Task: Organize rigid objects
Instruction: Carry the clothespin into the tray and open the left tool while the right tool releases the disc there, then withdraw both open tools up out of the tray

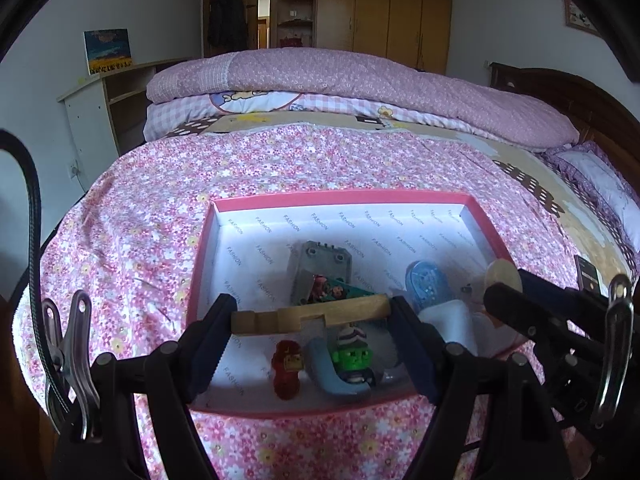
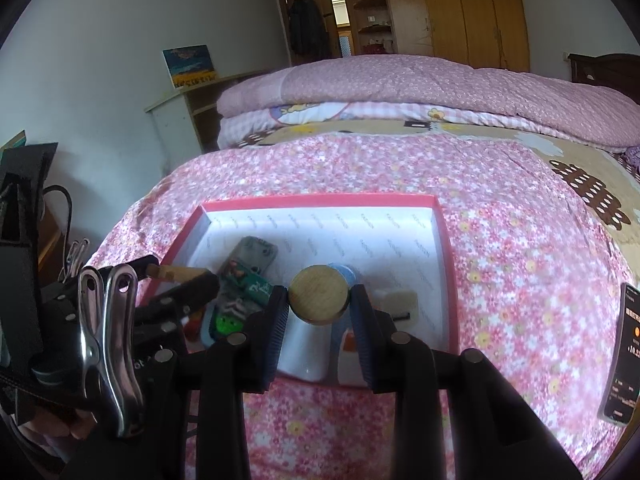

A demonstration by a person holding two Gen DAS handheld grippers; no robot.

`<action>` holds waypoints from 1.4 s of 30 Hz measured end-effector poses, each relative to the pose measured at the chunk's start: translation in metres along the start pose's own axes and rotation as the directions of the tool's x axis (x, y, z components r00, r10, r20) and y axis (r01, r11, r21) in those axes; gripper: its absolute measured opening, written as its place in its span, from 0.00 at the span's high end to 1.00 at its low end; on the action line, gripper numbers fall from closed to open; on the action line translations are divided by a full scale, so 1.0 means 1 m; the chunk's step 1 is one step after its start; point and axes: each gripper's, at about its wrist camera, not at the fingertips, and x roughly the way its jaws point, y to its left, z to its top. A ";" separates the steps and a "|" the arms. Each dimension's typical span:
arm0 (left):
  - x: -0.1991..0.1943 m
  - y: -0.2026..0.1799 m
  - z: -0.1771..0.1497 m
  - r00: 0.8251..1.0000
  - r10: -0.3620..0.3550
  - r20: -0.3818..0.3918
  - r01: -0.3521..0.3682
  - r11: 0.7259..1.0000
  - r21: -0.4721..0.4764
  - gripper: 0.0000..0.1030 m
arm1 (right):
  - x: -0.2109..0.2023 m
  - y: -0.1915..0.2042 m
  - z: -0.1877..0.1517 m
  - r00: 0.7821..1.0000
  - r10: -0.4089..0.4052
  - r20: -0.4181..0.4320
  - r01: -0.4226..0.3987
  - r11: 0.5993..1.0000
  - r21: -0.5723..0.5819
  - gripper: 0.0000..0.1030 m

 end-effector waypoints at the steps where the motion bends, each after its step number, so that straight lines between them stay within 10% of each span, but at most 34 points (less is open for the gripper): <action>1: 0.003 0.000 0.001 1.000 -0.001 -0.003 0.001 1.000 -0.002 0.22 | 0.003 0.000 0.002 1.000 -0.002 -0.002 0.002 1.000 -0.001 0.68; 42: 0.039 0.000 0.011 0.998 0.000 -0.060 -0.001 1.000 -0.019 0.21 | 0.030 -0.014 0.014 1.000 -0.025 -0.001 0.025 1.000 0.019 0.54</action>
